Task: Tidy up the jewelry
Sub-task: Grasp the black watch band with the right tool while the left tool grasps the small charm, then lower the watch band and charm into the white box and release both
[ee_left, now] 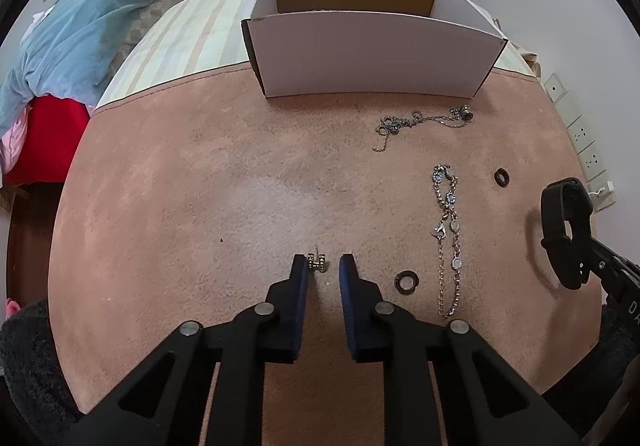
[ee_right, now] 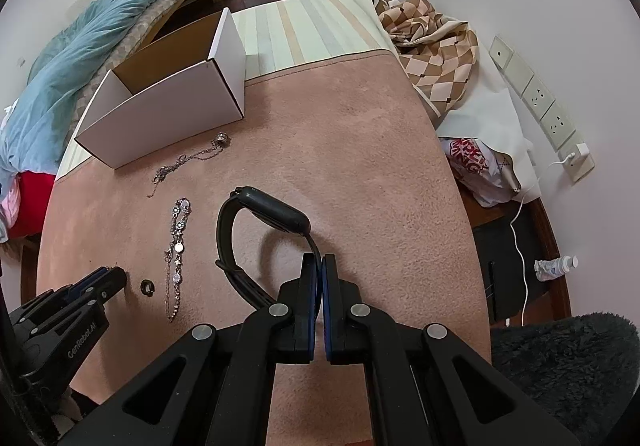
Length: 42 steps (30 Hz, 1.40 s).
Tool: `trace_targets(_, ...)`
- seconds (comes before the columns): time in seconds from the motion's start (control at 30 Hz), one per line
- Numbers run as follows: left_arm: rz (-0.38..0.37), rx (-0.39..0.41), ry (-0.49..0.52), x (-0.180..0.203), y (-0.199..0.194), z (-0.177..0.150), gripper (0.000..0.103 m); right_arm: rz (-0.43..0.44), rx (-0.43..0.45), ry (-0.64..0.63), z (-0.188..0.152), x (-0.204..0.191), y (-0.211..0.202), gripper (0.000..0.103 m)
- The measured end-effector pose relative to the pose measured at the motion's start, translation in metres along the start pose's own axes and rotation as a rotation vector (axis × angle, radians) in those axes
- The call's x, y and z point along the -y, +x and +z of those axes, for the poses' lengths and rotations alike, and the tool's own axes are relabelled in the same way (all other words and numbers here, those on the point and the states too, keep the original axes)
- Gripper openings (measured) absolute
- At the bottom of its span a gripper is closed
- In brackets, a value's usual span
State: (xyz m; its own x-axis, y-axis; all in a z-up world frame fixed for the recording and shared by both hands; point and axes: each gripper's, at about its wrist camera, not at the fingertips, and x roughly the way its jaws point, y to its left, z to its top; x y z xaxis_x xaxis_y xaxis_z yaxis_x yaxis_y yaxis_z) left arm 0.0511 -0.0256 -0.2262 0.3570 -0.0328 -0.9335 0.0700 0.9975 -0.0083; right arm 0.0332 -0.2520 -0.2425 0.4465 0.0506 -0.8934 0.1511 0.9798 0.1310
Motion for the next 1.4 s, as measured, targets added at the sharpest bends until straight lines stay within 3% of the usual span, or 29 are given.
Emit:
trace_targets(0.1, -0.004, 0.004, -0.002, -0.004, 0.001, 0.001, 0.007, -0.002, -0.002, 0.004, -0.001, 0.001, -0.001, 0.003)
trace_targets(0.37, -0.021, 0.025, -0.004, -0.007, -0.001, 0.006, 0.006, -0.001, 0.003, 0.001, -0.002, 0.001, -0.004, 0.003)
trace_targets(0.7, -0.054, 0.11, -0.008, -0.009, -0.043, 0.023, 0.006, 0.061, 0.044, 0.0, 0.015, -0.009, -0.026, 0.003)
trace_targets(0.9, -0.123, 0.158, -0.034, -0.019, -0.072, 0.071, 0.006, 0.128, 0.096, -0.041, 0.068, -0.038, -0.04, 0.003)
trace_targets(1.03, -0.213, 0.137, -0.059, -0.029, -0.072, 0.116, 0.006, 0.163, 0.111, -0.077, 0.12, -0.063, -0.037, 0.003)
trace_targets(1.2, -0.189, 0.109, -0.027, -0.031, -0.054, 0.161, 0.006, 0.154, 0.043, -0.128, 0.177, -0.089, -0.004, 0.003)
trace_targets(1.4, -0.188, 0.027, -0.053, -0.037, -0.028, 0.186, 0.008, 0.14, -0.064, -0.18, 0.202, -0.104, 0.038, 0.003)
